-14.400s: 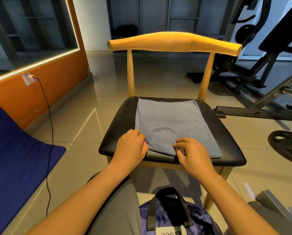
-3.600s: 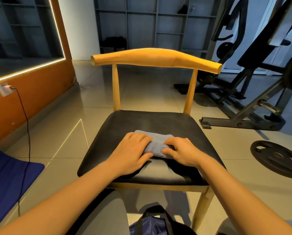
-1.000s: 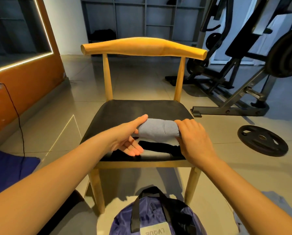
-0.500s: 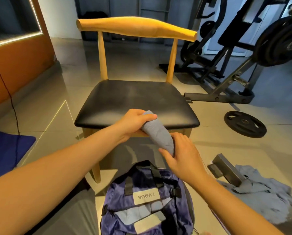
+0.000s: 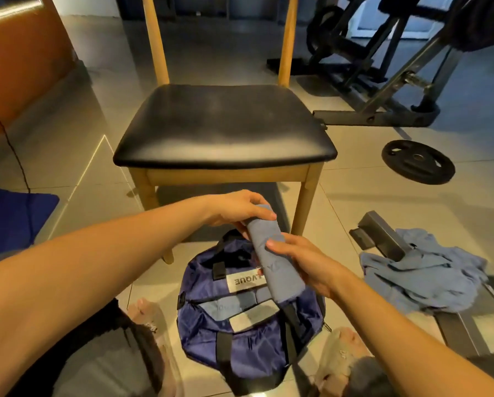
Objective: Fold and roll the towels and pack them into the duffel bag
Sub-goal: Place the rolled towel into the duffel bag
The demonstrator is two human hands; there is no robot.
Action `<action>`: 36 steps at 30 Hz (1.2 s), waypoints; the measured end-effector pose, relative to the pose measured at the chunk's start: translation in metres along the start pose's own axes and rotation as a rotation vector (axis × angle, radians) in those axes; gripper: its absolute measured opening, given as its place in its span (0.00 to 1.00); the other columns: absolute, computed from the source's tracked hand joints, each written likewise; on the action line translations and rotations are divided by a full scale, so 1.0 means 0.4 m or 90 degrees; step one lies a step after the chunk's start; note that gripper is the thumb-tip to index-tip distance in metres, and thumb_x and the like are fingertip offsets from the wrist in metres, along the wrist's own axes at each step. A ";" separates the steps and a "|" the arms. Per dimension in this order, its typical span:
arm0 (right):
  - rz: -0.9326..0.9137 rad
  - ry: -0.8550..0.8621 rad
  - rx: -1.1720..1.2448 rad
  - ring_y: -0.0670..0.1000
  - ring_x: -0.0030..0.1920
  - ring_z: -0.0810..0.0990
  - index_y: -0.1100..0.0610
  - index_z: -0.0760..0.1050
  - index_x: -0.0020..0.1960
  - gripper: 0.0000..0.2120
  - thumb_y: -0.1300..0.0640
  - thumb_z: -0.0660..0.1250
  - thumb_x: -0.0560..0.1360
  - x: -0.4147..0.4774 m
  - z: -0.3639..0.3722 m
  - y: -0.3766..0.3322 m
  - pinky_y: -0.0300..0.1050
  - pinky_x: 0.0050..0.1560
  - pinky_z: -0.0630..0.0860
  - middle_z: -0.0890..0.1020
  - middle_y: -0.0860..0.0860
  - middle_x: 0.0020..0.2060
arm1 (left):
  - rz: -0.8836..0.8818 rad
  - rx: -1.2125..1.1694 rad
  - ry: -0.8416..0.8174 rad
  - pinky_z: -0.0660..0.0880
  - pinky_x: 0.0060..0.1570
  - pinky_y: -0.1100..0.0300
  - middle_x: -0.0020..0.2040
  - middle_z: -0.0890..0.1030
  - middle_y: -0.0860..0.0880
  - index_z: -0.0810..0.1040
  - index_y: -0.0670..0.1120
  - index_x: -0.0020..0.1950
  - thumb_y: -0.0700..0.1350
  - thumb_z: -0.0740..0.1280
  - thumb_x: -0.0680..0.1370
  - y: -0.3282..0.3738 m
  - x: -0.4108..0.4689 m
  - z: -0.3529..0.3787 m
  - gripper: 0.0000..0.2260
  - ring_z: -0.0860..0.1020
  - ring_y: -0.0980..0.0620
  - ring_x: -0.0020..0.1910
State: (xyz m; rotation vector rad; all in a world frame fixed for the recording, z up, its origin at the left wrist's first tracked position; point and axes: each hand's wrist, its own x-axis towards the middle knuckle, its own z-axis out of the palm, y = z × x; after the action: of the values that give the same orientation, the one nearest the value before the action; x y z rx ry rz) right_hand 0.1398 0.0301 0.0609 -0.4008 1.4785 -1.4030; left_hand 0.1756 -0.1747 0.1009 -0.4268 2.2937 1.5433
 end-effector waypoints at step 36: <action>0.193 0.515 -0.301 0.61 0.59 0.80 0.60 0.80 0.64 0.16 0.63 0.63 0.78 0.111 -0.015 0.405 0.52 0.59 0.77 0.84 0.56 0.60 | 0.065 0.308 0.127 0.67 0.28 0.53 0.31 0.78 0.38 0.75 0.39 0.30 0.40 0.68 0.75 -0.498 0.374 0.145 0.14 0.67 0.50 0.26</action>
State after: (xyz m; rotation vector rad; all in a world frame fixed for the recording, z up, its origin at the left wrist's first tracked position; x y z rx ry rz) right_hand 0.1784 0.0415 -0.1024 0.1457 2.4267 -0.9886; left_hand 0.1335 -0.2015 -0.1498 -0.3461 2.7692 0.9635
